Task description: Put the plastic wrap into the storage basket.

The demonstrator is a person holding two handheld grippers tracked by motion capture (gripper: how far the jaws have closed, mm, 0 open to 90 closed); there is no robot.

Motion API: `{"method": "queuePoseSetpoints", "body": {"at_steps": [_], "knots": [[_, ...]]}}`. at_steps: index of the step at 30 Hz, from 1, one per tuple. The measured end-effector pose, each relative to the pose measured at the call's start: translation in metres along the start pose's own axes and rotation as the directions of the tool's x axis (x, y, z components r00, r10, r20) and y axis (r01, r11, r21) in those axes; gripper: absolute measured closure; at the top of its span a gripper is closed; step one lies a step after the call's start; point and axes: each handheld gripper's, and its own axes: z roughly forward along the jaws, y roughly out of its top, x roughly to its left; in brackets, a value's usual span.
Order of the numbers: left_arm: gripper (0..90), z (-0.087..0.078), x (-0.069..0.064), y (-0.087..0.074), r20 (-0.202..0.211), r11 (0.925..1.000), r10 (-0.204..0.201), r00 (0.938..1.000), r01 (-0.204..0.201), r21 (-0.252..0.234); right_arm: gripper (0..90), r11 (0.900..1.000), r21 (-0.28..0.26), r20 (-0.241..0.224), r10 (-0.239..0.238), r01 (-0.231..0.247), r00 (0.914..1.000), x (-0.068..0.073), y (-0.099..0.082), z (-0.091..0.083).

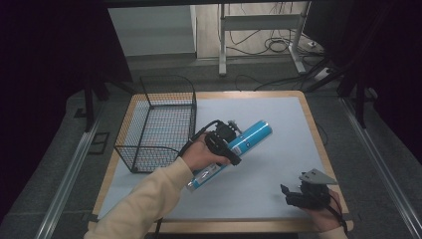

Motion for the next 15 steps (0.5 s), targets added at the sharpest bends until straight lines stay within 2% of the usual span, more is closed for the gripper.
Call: {"method": "queuePoseSetpoints", "body": {"at_steps": [3, 7, 15], "knots": [[31.5, -0.006, 0.000, 0.003, -0.003, 0.9999, 0.004, 1.0000, -0.004, -0.010, 14.4, 1.0000, -0.002, 0.001, -0.003, 0.003, 1.0000, 0.001, 0.000, 0.000], [31.5, -0.011, 0.000, 0.004, -0.027, 0.9996, 0.012, 0.9996, -0.013, -0.025, 14.5, 1.0000, -0.002, 0.003, -0.002, 0.002, 1.0000, 0.000, 0.000, 0.000], [31.5, -0.015, 0.004, 0.005, -0.017, 0.9995, 0.001, 0.9999, -0.002, -0.032, 14.5, 1.0000, -0.004, 0.003, 0.000, 0.000, 1.0000, -0.001, 0.000, -0.001]]}}
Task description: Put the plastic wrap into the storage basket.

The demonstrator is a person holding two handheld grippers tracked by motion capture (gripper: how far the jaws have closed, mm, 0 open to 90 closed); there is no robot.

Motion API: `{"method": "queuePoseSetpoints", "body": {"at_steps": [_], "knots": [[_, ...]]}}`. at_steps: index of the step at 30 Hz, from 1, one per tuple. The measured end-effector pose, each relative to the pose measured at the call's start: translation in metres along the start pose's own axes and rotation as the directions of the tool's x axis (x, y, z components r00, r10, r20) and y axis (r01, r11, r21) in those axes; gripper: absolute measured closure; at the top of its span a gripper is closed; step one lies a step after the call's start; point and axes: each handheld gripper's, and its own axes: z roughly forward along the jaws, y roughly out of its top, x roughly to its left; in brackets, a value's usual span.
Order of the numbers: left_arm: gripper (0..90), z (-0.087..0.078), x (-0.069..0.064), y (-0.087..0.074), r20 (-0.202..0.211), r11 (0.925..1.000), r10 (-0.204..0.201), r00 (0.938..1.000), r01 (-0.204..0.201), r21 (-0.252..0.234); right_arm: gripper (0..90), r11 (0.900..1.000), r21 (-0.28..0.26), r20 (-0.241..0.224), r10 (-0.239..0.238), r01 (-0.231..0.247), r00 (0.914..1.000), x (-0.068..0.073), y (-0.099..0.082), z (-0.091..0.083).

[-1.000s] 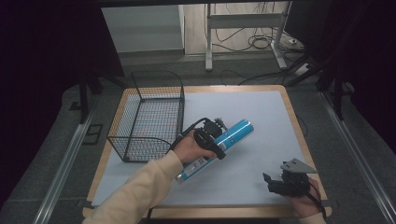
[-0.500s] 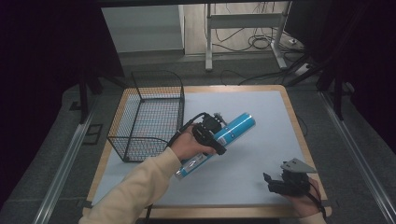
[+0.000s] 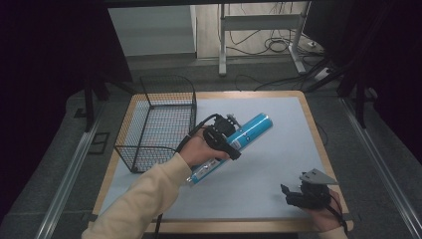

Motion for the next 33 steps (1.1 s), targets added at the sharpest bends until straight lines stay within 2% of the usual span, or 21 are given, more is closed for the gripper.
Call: {"method": "queuePoseSetpoints", "body": {"at_steps": [3, 7, 17, 33], "knots": [[31.5, -0.003, 0.004, 0.002, -0.015, 0.9999, -0.007, 0.9999, 0.007, -0.014, 14.5, 1.0000, -0.001, 0.000, 0.001, -0.001, 1.0000, 0.000, 0.000, 0.000], [31.5, -0.008, 0.007, 0.005, -0.012, 0.9996, -0.012, 0.9999, 0.012, -0.025, 14.5, 1.0000, 0.001, -0.002, 0.001, -0.001, 1.0000, 0.000, 0.000, 0.000], [31.5, -0.011, 0.014, 0.010, -0.018, 0.9989, -0.033, 0.9993, 0.032, -0.035, 14.5, 1.0000, -0.001, -0.002, 0.001, -0.001, 1.0000, -0.001, 0.000, 0.000], [31.5, -0.022, 0.030, 0.018, -0.053, 0.9967, -0.063, 0.9966, 0.061, -0.054, 14.5, 1.0000, 0.002, 0.000, -0.001, 0.001, 1.0000, -0.001, 0.000, 0.000]]}}
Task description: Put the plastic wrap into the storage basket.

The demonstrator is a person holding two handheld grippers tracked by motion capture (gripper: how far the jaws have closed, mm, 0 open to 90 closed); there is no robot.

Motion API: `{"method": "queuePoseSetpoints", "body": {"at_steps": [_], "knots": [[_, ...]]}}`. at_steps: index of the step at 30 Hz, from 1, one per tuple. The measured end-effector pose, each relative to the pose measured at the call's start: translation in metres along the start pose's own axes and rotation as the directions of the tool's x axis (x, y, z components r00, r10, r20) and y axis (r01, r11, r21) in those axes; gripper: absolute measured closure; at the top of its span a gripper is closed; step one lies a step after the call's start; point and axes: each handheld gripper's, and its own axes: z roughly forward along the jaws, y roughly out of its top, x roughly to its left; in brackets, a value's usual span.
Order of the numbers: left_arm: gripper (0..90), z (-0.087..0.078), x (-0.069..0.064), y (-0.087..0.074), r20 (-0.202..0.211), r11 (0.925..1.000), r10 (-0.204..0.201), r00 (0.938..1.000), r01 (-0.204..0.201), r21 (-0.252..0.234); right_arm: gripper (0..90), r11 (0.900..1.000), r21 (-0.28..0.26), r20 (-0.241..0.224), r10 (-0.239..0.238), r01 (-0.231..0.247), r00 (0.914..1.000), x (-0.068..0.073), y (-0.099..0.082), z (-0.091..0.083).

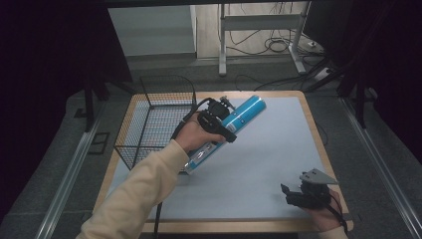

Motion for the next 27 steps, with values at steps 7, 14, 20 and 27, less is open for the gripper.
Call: {"method": "queuePoseSetpoints", "body": {"at_steps": [7, 14, 20, 27], "knots": [[31.5, -0.005, 0.010, 0.004, -0.021, 1.0000, -0.008, 0.9997, 0.008, 0.003, 14.5, 1.0000, 0.001, 0.002, 0.001, -0.001, 1.0000, 0.000, 0.000, 0.000], [31.5, -0.009, 0.019, 0.007, -0.047, 0.9996, -0.026, 0.9985, 0.025, -0.008, 14.5, 1.0000, 0.001, 0.002, 0.004, -0.004, 1.0000, 0.000, 0.000, 0.000], [31.5, -0.014, 0.027, 0.009, -0.063, 0.9993, -0.036, 0.9974, 0.035, -0.015, 14.5, 1.0000, 0.002, 0.003, 0.006, -0.006, 1.0000, 0.001, 0.000, 0.001], [31.5, -0.018, 0.033, 0.010, -0.075, 0.9987, -0.046, 0.9961, 0.044, -0.026, 14.5, 1.0000, 0.003, 0.004, 0.005, -0.005, 1.0000, 0.001, 0.000, 0.001]]}}
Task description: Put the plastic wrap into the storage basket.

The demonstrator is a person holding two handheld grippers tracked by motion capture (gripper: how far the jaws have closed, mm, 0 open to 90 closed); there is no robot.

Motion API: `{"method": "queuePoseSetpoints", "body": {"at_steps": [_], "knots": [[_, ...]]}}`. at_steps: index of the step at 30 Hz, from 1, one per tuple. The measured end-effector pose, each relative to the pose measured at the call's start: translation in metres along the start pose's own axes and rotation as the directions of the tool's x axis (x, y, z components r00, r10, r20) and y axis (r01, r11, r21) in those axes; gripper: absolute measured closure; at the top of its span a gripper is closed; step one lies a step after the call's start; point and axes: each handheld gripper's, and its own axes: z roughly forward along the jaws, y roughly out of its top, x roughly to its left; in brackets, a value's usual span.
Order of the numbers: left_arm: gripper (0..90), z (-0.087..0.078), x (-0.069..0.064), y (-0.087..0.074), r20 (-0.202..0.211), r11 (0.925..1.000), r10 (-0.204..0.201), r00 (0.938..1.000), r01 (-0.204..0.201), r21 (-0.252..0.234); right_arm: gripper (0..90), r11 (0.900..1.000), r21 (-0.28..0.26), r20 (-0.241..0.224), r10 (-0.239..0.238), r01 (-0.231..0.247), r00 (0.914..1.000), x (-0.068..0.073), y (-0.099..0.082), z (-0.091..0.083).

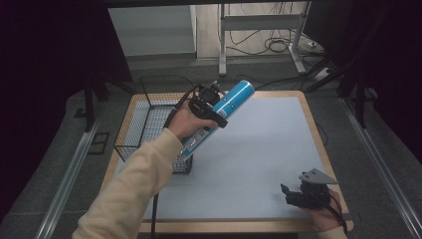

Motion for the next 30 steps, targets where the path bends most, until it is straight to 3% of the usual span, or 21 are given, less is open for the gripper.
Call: {"method": "queuePoseSetpoints", "body": {"at_steps": [15, 30], "knots": [[31.5, -0.005, 0.017, 0.000, -0.018, 0.9994, -0.033, 0.9993, 0.033, -0.001, 14.5, 1.0000, -0.007, 0.004, -0.002, 0.002, 1.0000, 0.001, 0.001, -0.001], [31.5, -0.013, 0.020, 0.006, -0.025, 0.9994, -0.035, 0.9991, 0.035, -0.004, 14.5, 1.0000, -0.007, 0.005, -0.002, 0.002, 1.0000, 0.000, 0.001, -0.002]]}}
